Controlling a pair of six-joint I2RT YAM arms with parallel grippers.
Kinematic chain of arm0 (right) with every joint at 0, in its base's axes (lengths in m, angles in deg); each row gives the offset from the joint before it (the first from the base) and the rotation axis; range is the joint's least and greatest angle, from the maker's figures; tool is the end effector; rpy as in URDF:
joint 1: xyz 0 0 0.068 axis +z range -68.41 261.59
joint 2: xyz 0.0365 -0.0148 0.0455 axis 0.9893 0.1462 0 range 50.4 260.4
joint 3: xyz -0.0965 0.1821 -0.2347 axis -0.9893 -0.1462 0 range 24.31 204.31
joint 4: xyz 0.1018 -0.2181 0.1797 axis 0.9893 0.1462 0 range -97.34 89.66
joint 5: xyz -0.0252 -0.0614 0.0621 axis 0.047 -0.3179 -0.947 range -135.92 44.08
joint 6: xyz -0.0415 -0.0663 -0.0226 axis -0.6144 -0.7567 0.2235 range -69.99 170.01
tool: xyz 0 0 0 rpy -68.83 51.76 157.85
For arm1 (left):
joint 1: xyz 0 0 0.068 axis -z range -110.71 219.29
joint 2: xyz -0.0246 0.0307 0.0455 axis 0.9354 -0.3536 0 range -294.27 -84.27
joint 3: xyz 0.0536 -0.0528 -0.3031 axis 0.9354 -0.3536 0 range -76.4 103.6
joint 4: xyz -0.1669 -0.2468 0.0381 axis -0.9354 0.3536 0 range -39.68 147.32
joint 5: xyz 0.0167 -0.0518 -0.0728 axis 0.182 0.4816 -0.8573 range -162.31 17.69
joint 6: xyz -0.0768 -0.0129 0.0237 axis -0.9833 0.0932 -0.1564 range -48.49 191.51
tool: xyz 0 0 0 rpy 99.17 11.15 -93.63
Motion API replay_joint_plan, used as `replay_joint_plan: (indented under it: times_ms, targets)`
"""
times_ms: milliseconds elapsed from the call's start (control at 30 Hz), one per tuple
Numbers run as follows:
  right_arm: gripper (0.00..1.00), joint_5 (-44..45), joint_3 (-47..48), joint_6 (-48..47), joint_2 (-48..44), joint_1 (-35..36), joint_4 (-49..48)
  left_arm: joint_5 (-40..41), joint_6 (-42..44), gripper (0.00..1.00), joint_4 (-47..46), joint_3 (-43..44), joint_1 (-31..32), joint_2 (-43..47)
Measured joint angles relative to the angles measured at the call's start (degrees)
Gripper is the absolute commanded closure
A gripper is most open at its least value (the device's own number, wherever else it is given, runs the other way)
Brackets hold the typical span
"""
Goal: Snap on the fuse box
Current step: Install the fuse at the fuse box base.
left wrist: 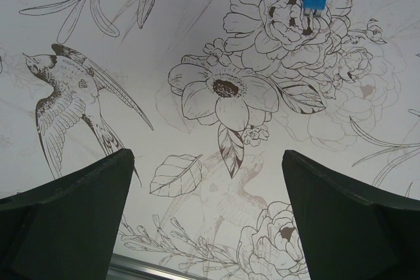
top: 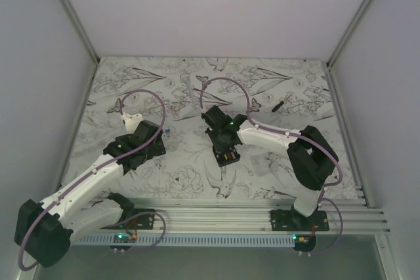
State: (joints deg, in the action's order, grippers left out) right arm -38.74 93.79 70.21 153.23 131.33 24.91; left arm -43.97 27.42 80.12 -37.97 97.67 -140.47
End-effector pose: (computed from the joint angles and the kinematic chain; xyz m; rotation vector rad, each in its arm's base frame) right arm 0.2776 0.3141 0.1721 -0.6566 2.6350 0.1968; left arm 0.2211 -0.0813 0.2360 -0.5303 2.2160 -0.0584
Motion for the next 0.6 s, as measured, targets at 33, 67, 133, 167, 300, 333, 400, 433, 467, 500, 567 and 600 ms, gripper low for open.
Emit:
replay_joint_plan:
  times_ms: [33, 67, 133, 167, 300, 333, 400, 433, 467, 500, 567, 600]
  targets:
    - [0.82, 0.0, 0.0, 0.0, 0.0, 0.0, 0.1, 0.0, 0.0, 0.0, 0.0, 0.0, 0.0, 0.0]
    - [0.82, 0.0, 0.0, 0.0, 0.0, 0.0, 0.2, 0.0, 0.0, 0.0, 0.0, 0.0, 0.0, 0.0]
    - [0.84, 0.1, 0.0, 0.0, -0.1, 0.0, 0.2, 0.0, 0.0, 0.0, 0.0, 0.0, 0.0, 0.0]
    - [0.86, 0.2, 0.0, 0.0, -0.2, 0.0, 0.2, 0.0, 0.0, 0.0, 0.0, 0.0, 0.0, 0.0]
    - [0.94, 0.5, 0.0, 0.0, -0.3, 0.0, 0.3, -0.2, 0.0, 0.0, 0.0, 0.0, 0.0, 0.0]
    - [0.95, 0.5, 0.0, 0.0, -0.3, 0.0, 0.4, -0.2, 0.0, 0.0, 0.0, 0.0, 0.0, 0.0]
    - [0.98, 0.6, 0.0, 0.0, -0.3, 0.0, 0.4, -0.3, 0.0, 0.0, 0.0, 0.0, 0.0, 0.0]
    - [1.0, 0.7, 0.0, 0.0, -0.3, 0.0, 0.4, -0.3, 0.0, 0.0, 0.0, 0.0, 0.0, 0.0]
    - [1.0, 0.7, 0.0, 0.0, -0.3, 0.0, 0.5, -0.4, 0.0, 0.0, 0.0, 0.0, 0.0, 0.0]
    - [1.0, 0.8, 0.0, 0.0, -0.3, 0.0, 0.5, -0.4, 0.0, 0.0, 0.0, 0.0, 0.0, 0.0]
    - [1.0, 0.9, 0.0, 0.0, -0.2, 0.0, 0.6, -0.4, 0.0, 0.0, 0.0, 0.0, 0.0, 0.0]
    - [1.0, 0.9, 0.0, 0.0, 0.0, 0.0, 0.5, -0.4, 0.0, 0.0, 0.0, 0.0, 0.0, 0.0]
